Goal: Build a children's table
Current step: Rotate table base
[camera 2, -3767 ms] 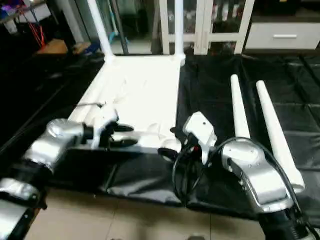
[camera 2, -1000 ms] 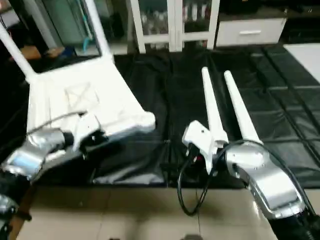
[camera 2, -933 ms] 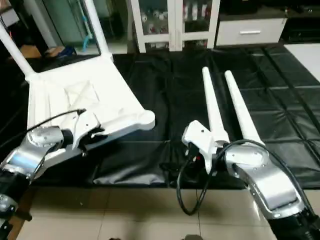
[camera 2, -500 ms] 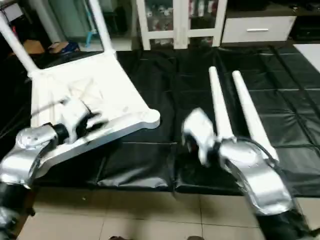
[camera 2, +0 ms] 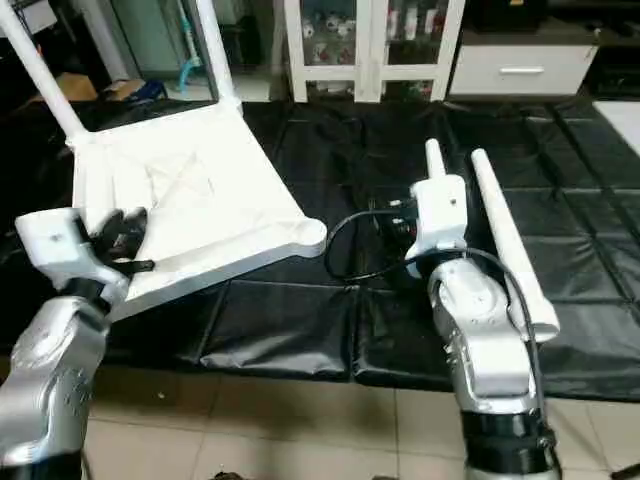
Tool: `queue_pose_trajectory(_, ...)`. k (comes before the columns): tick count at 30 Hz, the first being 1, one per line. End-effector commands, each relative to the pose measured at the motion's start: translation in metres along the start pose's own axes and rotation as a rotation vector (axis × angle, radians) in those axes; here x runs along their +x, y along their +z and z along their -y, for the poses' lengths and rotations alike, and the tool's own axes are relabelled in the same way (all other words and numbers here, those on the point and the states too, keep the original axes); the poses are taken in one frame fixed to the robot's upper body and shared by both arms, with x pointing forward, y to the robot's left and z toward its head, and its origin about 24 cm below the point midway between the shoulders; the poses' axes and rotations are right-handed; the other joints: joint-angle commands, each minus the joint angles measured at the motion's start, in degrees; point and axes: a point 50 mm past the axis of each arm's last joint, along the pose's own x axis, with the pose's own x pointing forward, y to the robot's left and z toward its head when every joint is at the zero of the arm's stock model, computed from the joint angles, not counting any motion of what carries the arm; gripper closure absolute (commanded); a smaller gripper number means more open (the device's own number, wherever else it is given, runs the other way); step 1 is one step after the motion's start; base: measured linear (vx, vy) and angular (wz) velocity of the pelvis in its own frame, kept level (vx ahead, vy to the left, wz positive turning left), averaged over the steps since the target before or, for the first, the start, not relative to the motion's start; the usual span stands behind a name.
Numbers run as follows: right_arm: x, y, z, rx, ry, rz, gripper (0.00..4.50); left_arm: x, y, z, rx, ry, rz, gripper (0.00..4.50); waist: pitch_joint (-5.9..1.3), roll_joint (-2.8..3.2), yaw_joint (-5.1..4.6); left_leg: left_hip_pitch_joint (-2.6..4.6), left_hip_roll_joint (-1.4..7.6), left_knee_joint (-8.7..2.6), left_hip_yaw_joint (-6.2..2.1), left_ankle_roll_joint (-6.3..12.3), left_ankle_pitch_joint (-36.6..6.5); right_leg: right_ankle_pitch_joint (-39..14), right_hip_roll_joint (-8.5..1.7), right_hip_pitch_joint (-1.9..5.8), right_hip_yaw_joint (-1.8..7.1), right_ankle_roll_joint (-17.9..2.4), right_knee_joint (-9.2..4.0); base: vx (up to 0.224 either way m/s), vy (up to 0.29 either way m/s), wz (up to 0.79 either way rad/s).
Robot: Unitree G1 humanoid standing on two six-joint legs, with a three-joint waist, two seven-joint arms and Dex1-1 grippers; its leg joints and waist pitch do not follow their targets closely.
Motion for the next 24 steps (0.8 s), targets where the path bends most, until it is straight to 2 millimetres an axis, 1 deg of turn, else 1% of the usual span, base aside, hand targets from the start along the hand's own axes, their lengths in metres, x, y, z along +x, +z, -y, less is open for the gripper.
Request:
queue_pose_trajectory(1, -0.003, -0.001, -0.004, 0.003, 0.010, -0.008, 0.90, -0.003, 0.000, 0.006, 0.009, 0.021, -0.038, 2.80, -3.38, -0.64, 0.08, 1.73, 2.33, -5.23, -0.53, -0.22, -16.8, -13.4, -1.92, 1.59, 1.91, -7.0, -5.21, 0.000, 0.000, 0.00)
queue_pose_trajectory(2, -0.005, -0.003, -0.008, 0.026, 0.023, -0.007, 0.90, -0.005, -0.001, 0.007, 0.018, 0.038, -0.067, 2.80, -3.40, -0.91, 0.12, 1.53, 2.04, -5.20, -0.52, -0.31, -16.6, -13.2, -1.89, 1.71, 1.89, -6.9, -5.32, 0.000, 0.000, 0.00)
queue_pose_trajectory(3, -0.005, -0.004, -0.013, 0.027, 0.037, -0.011, 0.90, -0.007, -0.004, 0.011, 0.040, 0.005, -0.080, 2.80, -3.49, -0.78, 0.14, 1.38, 1.99, -5.23, -0.61, -0.25, -16.4, -13.1, -1.90, 1.79, 1.95, -6.6, -5.16, 0.000, 0.000, 0.00)
queue_pose_trajectory(4, -0.005, -0.004, -0.014, 0.028, 0.039, -0.012, 0.90, -0.007, -0.004, 0.012, 0.045, -0.004, -0.082, 2.80, -3.47, -0.90, 0.03, 1.16, 1.90, -5.23, -0.60, -0.16, -16.2, -13.3, -1.83, 1.83, 1.93, -6.4, -5.20, 0.000, 0.000, 0.00)
queue_pose_trajectory(5, -0.004, -0.004, -0.016, 0.029, 0.044, -0.013, 0.90, -0.008, -0.005, 0.014, 0.056, -0.020, -0.086, 2.80, -3.46, -0.89, -0.01, 1.26, 1.82, -5.26, -0.57, -0.35, -16.7, -14.1, -1.78, 1.66, 1.99, -6.1, -5.32, 0.000, 0.000, 0.00)
queue_pose_trajectory(6, -0.003, -0.004, -0.021, 0.042, 0.059, -0.007, 0.90, -0.007, -0.008, 0.018, 0.119, -0.069, -0.090, 2.80, -3.39, -0.62, -0.14, 1.39, 1.81, -5.25, -0.54, -0.62, -17.6, -14.9, -1.69, 1.41, 2.07, -5.8, -5.50, 0.000, 0.000, 0.00)
queue_pose_trajectory(7, -0.002, -0.003, -0.022, 0.043, 0.062, -0.007, 0.90, -0.006, -0.009, 0.020, 0.135, -0.083, -0.093, 2.80, -3.37, -0.26, -0.15, 1.39, 1.82, -5.34, -0.66, -0.77, -18.0, -15.1, -1.74, 1.44, 2.09, -5.5, -5.48, 0.000, 0.000, 0.00)
queue_pose_trajectory(8, -0.001, -0.003, -0.025, 0.047, 0.068, -0.004, 0.90, -0.006, -0.009, 0.021, 0.157, -0.093, -0.095, 2.80, -3.32, -0.23, -0.27, 1.43, 1.81, -5.40, -0.63, -1.22, -18.7, -15.4, -1.69, 1.35, 2.13, -5.3, -5.56, 0.000, 0.000, 0.00)
queue_pose_trajectory(9, 0.002, -0.005, -0.031, 0.051, 0.098, -0.020, 0.90, -0.002, -0.007, 0.028, 0.173, -0.121, -0.093, 2.80, -3.27, -0.16, -0.39, 1.48, 1.80, -5.44, -0.63, -1.77, -19.5, -15.4, -1.68, 1.33, 2.19, -5.3, -5.55, 0.000, 0.000, 0.00)
queue_pose_trajectory(10, 0.002, -0.005, -0.031, 0.051, 0.098, -0.020, 0.90, -0.002, -0.007, 0.028, 0.173, -0.121, -0.093, 2.80, -3.31, -0.62, -0.45, 1.48, 1.79, -5.45, -0.60, -1.83, -19.7, -15.5, -1.63, 1.34, 2.20, -5.3, -5.65, 0.000, 0.000, 0.00)
queue_pose_trajectory(11, 0.003, -0.006, -0.033, 0.056, 0.107, -0.023, 0.90, -0.001, -0.005, 0.029, 0.173, -0.132, -0.083, 2.80, -3.39, -0.70, -0.34, 1.52, 1.76, -5.44, -0.58, -1.89, -19.6, -15.4, -1.72, 1.35, 2.30, -5.5, -5.48, 0.000, 0.000, 0.00)
queue_pose_trajectory(12, 0.004, -0.006, -0.035, 0.057, 0.118, -0.027, 0.90, 0.000, -0.003, 0.031, 0.163, -0.139, -0.066, 2.80, -3.35, -1.39, -0.39, 1.48, 1.78, -5.44, -0.46, -1.73, -19.4, -15.5, -1.70, 1.31, 2.33, -5.5, -5.64, 0.000, 0.000, 0.00)
queue_pose_trajectory(13, 0.004, -0.006, -0.035, 0.059, 0.118, -0.027, 0.90, 0.000, -0.002, 0.032, 0.151, -0.135, -0.059, 2.80, -3.63, -0.39, -0.36, 3.31, 2.20, -4.23, 0.88, -4.00, -19.2, -16.9, -0.71, -0.42, 3.72, -4.2, -6.63, 0.000, 0.000, 0.00)
queue_pose_trajectory(14, 0.003, -0.006, -0.034, 0.061, 0.118, -0.027, 0.90, 0.000, -0.002, 0.032, 0.149, -0.130, -0.058, 2.80, -3.30, -1.30, -0.15, 3.73, 1.46, -3.62, 1.82, -7.24, -20.0, -19.8, 0.98, -1.13, 4.06, -1.7, -6.89, 0.000, 0.000, 0.00)
queue_pose_trajectory(15, 0.003, -0.003, -0.033, 0.061, 0.129, -0.021, 0.90, 0.000, -0.001, 0.034, 0.155, -0.129, -0.059, 2.80, -3.36, -1.40, 0.11, 4.80, 1.19, -3.22, 2.47, -9.13, -21.2, -22.1, 2.44, -2.36, 4.63, 0.9, -7.39, -0.021, 0.014, -0.38)
queue_pose_trajectory(16, 0.003, -0.002, -0.033, 0.062, 0.134, -0.018, 0.90, 0.000, 0.000, 0.034, 0.159, -0.129, -0.059, 2.80, -3.38, -1.37, 0.12, 5.46, 1.13, -2.91, 2.78, -9.54, -22.1, -23.0, 3.21, -3.06, 4.87, 1.9, -7.77, -0.014, 0.017, -0.49)
queue_pose_trajectory(17, 0.002, -0.002, -0.032, 0.061, 0.138, -0.015, 0.90, -0.002, -0.002, 0.037, 0.148, -0.141, -0.063, 2.80, -3.51, -1.17, 0.02, 6.51, 1.26, -3.05, 2.78, -9.48, -23.7, -22.9, 4.32, -3.24, 4.78, 2.9, -7.60, -0.014, 0.017, -0.49)
queue_pose_trajectory(18, 0.003, -0.002, -0.030, 0.054, 0.134, -0.017, 0.90, -0.003, -0.004, 0.037, 0.144, -0.149, -0.069, 2.80, -3.09, -1.07, -0.39, 8.12, 1.77, -3.56, 2.62, -8.27, -27.4, -23.9, 4.90, -3.60, 4.02, 2.6, -7.59, 0.007, 0.040, -0.56)
queue_pose_trajectory(19, 0.003, -0.002, -0.030, 0.054, 0.134, -0.017, 0.90, -0.003, -0.004, 0.037, 0.144, -0.149, -0.069, 2.80, -2.69, -1.33, -0.76, 8.66, 1.97, -3.82, 2.50, -7.48, -29.6, -24.6, 5.05, -3.64, 3.52, 2.1, -7.56, 0.027, 0.059, -0.69)
queue_pose_trajectory(20, 0.003, -0.001, -0.029, 0.045, 0.129, -0.017, 0.90, -0.004, -0.005, 0.039, 0.147, -0.165, -0.076, 2.80, -1.75, -1.71, -1.48, 9.70, 2.41, -4.55, 2.12, -5.60, -35.2, -27.6, 5.02, -3.42, 2.33, 1.1, -7.57, 0.027, 0.059, -0.69)
queue_pose_trajectory(21, 0.002, 0.001, -0.025, 0.042, 0.125, -0.015, 0.90, -0.006, -0.008, 0.041, 0.159, -0.179, -0.085, 2.80, -1.26, -1.30, -2.09, 11.01, 3.05, -5.28, 1.56, -4.02, -40.8, -29.4, 4.56, -3.03, 0.97, 0.1, -7.13, 0.045, 0.060, -0.87)
queue_pose_trajectory(22, 0.002, 0.002, -0.025, 0.043, 0.125, -0.014, 0.90, -0.006, -0.008, 0.041, 0.159, -0.178, -0.087, 2.80, -0.70, -1.23, -2.43, 11.29, 3.69, -6.11, 1.31, -3.32, -44.0, -29.8, 4.43, -2.72, -0.03, -0.2, -6.50, 0.019, 0.044, -0.90)
queue_pose_trajectory(23, 0.002, 0.004, -0.024, 0.046, 0.126, -0.011, 0.90, -0.006, -0.008, 0.040, 0.158, -0.173, -0.089, 2.80, -0.23, -0.54, -2.68, 5.21, 3.08, -9.14, -0.86, -0.77, -46.6, -28.0, 1.22, 4.27, -0.64, 0.9, -4.38, 0.019, 0.044, -0.90)
queue_pose_trajectory(24, 0.002, 0.004, -0.023, 0.048, 0.125, -0.008, 0.90, -0.006, -0.008, 0.041, 0.155, -0.172, -0.088, 2.80, -0.11, -0.82, -2.99, 5.24, 3.05, -9.46, -0.43, -0.16, -48.6, -29.9, 0.82, 4.46, -0.95, 0.8, -4.59, 0.001, 0.003, -0.58)
